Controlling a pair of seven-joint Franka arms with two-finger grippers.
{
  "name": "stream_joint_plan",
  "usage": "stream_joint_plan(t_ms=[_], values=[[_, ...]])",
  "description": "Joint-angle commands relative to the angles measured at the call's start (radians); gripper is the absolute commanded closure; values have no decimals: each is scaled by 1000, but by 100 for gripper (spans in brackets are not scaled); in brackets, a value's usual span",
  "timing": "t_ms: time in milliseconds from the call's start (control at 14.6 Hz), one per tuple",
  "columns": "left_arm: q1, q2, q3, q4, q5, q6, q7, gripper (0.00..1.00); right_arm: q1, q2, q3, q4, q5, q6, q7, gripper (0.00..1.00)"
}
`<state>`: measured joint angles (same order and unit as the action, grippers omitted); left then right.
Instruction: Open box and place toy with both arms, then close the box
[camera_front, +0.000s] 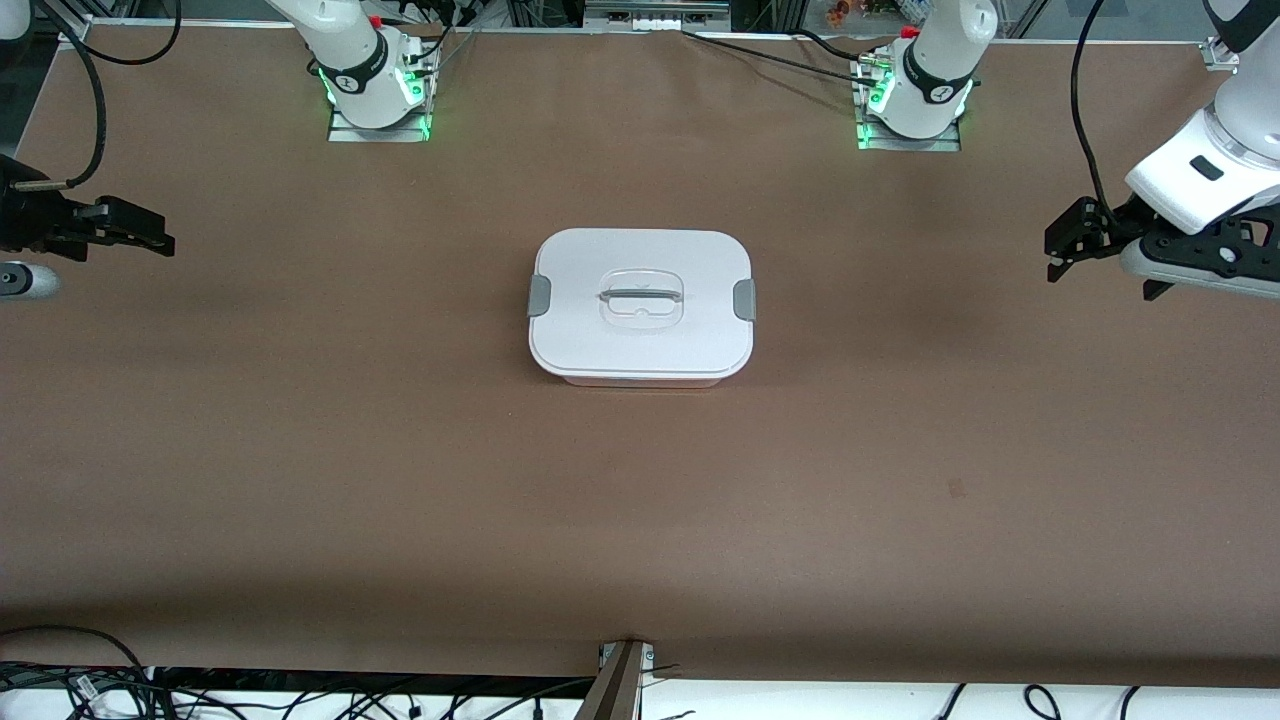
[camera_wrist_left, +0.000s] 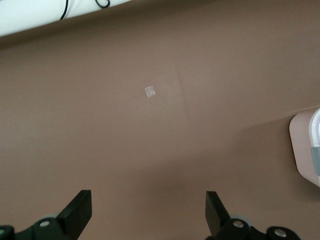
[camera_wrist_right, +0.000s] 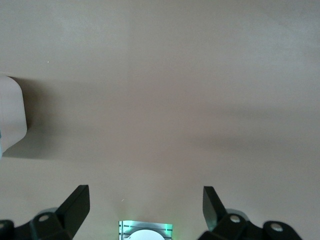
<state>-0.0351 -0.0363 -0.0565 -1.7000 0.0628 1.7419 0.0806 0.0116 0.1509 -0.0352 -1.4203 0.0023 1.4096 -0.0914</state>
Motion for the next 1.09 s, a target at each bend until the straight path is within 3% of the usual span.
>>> stream_joint_plan(t_ms=[0,1026], values=[[10,-14,-5,-4,-8,-41,-47,0,-2,2,5,7,-12,3,-8,0],[11,15,-9,23,-24,-90,-45,0,-5,2,3,7,-8,2,-8,0]])
